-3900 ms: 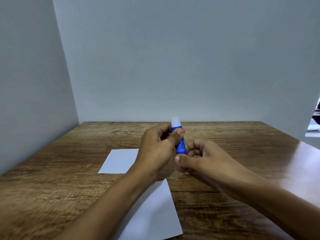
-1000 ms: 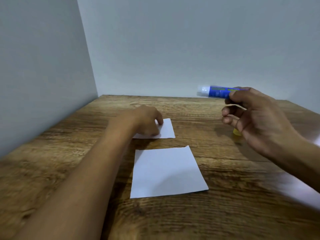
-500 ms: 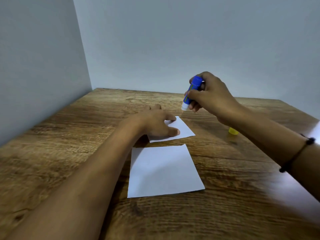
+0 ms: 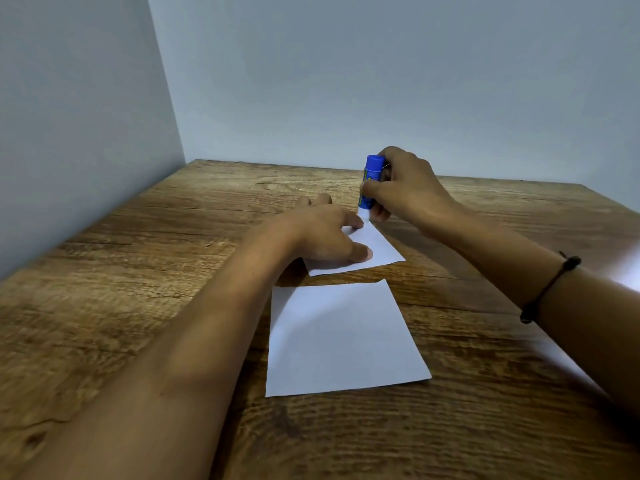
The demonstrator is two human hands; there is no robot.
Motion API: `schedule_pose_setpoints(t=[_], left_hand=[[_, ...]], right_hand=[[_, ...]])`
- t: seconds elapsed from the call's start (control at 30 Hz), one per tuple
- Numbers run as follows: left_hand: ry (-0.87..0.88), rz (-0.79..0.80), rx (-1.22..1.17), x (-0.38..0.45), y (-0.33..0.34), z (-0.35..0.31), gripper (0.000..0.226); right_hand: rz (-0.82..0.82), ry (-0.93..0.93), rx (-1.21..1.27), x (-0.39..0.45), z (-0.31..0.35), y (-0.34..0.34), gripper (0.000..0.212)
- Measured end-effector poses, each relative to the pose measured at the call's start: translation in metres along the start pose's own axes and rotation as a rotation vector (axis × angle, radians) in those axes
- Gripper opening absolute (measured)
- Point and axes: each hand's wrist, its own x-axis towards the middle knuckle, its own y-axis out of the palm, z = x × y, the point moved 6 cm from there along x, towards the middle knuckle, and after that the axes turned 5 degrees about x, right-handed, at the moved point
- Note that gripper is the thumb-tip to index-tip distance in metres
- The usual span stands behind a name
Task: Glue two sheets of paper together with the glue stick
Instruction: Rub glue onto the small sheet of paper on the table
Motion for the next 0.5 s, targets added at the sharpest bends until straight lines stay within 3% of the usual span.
schedule_pose_setpoints(t=[0.5], left_hand=[[0.0, -0.007, 0.026, -0.0028, -0.0007, 0.0003, 0.058]], right_hand=[[-0.049, -0.041, -0.018, -0.0072, 0.0077, -0.0036, 0.024]])
